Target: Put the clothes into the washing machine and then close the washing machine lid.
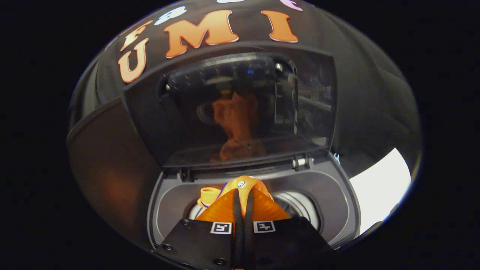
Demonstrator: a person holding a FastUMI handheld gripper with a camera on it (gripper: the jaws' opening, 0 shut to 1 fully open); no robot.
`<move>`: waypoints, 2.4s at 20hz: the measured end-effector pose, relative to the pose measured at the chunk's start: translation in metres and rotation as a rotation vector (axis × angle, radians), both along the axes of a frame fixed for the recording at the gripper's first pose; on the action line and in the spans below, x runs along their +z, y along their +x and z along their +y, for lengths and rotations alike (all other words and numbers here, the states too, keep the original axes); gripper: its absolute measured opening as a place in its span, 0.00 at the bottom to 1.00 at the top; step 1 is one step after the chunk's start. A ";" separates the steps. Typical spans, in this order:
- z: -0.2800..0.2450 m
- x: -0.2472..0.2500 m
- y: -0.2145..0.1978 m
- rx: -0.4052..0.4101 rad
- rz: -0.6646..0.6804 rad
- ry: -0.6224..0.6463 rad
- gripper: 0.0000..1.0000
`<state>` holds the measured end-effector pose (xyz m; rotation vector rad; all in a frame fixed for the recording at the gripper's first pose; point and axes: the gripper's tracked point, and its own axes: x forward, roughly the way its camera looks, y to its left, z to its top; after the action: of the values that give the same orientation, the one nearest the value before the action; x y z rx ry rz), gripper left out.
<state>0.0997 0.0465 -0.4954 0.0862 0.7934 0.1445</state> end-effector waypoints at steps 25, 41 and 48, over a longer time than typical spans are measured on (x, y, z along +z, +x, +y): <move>-0.015 -0.111 -0.046 -0.012 0.492 -0.115 0.47; -0.002 -0.039 -0.035 -0.030 0.233 -0.080 1.00; 0.006 0.069 -0.024 -0.062 -0.022 -0.082 0.99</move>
<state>0.0760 0.0524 -0.4264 0.0318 0.7733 0.0540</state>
